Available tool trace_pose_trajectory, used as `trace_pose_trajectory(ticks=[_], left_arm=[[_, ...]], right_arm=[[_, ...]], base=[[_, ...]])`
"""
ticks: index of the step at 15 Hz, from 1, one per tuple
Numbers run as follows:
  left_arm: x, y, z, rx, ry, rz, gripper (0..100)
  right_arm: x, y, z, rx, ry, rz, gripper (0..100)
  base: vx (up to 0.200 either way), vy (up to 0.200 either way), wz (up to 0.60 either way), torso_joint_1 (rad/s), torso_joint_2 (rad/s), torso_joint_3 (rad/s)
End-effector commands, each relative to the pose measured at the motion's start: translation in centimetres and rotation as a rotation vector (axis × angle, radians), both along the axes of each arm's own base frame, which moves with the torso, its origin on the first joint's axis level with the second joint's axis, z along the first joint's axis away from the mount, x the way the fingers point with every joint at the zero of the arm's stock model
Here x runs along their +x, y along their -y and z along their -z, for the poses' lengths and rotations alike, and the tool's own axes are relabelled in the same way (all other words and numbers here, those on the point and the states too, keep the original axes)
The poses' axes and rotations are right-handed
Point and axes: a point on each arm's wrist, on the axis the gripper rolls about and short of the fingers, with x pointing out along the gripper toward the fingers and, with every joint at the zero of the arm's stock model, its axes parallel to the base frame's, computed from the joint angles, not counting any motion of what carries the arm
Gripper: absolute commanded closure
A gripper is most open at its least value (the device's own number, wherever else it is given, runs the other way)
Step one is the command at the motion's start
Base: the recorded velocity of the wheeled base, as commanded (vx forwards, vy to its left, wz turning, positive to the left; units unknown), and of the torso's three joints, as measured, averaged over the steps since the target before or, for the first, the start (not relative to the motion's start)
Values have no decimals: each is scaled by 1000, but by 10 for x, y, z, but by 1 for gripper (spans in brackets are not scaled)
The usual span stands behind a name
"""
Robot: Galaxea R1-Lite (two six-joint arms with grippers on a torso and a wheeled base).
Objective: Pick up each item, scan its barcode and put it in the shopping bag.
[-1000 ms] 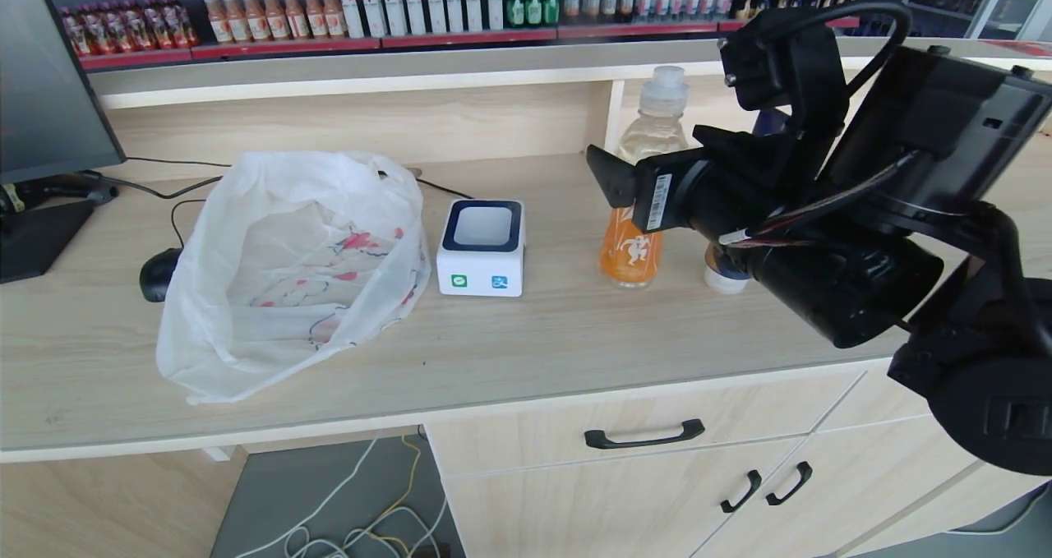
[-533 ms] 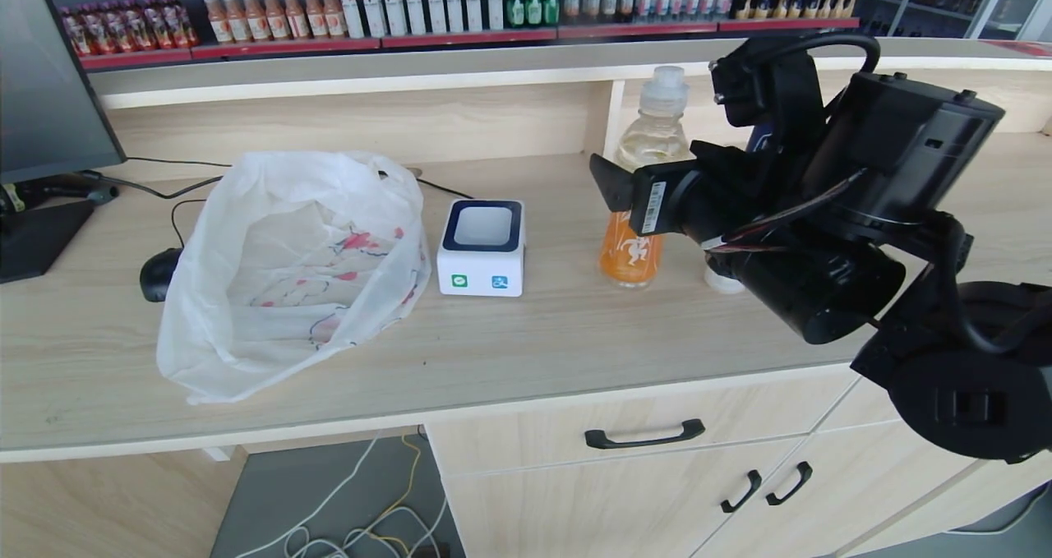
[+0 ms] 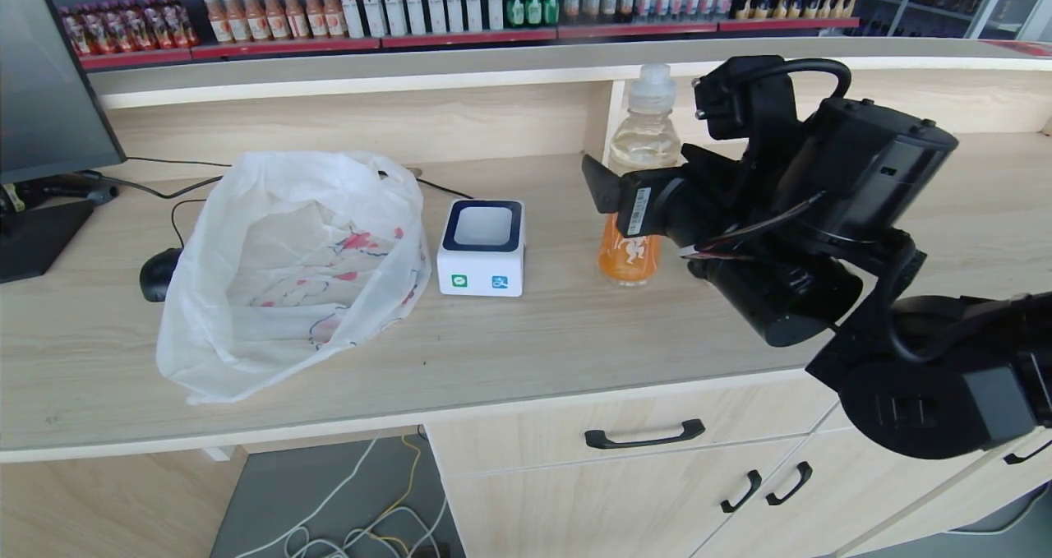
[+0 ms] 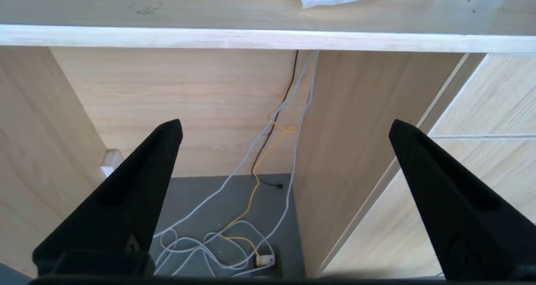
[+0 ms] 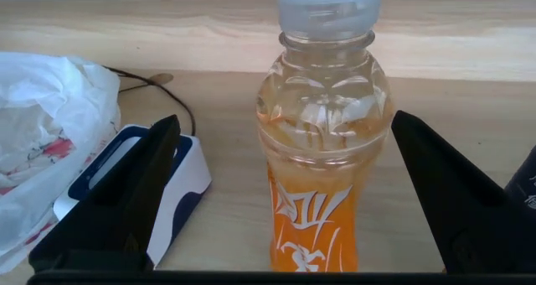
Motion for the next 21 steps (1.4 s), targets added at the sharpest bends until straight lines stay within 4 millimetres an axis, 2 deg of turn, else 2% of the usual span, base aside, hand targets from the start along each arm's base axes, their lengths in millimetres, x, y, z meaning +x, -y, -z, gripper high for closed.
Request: trace_pose_trajectory(ticks=[1,6,11,21], left_arm=[[0,0,0,0,1,1,0],[0,0,0,0,1,0,0],[0,0,0,0,1,0,0],[0,0,0,0,1,0,0]], right_arm=[[5,-4,9,-19,-16,2,0],[6,-5,10,-34,-13,6,0],[16,7,11,-40,-14,49,0],[39,11,32,-62,-10,92,0]], base=[[0,0,0,0,0,0],[0,0,0,0,0,0],[0,0,0,0,0,0],[0,0,0,0,0,0]])
